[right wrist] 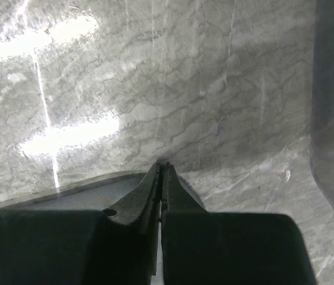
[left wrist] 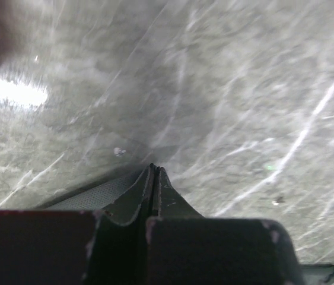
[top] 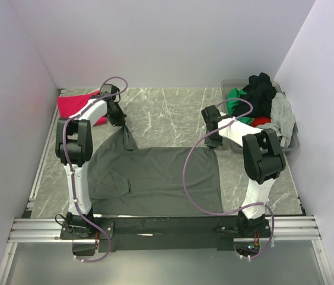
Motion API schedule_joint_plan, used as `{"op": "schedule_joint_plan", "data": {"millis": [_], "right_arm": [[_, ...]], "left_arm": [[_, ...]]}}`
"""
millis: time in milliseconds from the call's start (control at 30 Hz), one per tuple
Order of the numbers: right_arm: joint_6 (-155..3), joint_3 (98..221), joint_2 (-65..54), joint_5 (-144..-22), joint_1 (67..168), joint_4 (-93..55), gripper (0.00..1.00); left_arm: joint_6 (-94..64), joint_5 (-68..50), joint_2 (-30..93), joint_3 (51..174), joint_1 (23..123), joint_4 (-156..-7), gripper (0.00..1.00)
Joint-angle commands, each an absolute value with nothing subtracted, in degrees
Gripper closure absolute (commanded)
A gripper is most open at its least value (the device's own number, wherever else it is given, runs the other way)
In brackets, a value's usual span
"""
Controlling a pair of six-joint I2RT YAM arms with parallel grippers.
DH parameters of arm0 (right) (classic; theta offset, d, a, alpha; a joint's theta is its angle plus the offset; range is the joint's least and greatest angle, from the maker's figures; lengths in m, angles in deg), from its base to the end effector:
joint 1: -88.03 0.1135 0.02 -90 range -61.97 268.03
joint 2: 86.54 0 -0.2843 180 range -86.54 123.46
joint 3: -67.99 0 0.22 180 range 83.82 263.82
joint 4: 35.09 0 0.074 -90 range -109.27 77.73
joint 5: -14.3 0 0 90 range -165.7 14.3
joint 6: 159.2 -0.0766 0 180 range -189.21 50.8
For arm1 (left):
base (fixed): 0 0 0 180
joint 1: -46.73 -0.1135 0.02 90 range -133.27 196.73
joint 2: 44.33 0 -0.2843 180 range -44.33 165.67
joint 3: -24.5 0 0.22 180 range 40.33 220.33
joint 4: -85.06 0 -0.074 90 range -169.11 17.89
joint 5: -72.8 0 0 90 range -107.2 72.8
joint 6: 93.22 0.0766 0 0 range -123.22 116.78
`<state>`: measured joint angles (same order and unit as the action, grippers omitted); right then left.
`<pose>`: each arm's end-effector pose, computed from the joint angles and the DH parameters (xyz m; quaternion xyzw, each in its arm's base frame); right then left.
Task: Fold and stack the t-shirts
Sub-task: Fold the tshirt
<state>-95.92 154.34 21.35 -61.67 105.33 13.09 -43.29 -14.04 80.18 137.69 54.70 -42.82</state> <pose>0.3525 0.0903 0.1642 0.1017 0.9719 -0.0460 0.2071 0.4590 -0.0685 0.1700 -0.2629 0.9367 -0.1180 0.1988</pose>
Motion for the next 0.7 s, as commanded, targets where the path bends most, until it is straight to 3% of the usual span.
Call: {"op": "schedule_joint_plan", "data": {"millis": [0, 667], "right_arm": [[-95.1, 157.6, 20.5, -60.5, 105.1, 14.7, 1.00], [-93.3, 179.1, 28.2, -55.7, 104.5, 23.9, 1.00]], "left_arm": [[-42.8, -13.5, 80.5, 142.2, 55.0, -43.6, 1.00], [-41.8, -11.7, 85.0, 159.5, 51.9, -42.8, 1.00]]}}
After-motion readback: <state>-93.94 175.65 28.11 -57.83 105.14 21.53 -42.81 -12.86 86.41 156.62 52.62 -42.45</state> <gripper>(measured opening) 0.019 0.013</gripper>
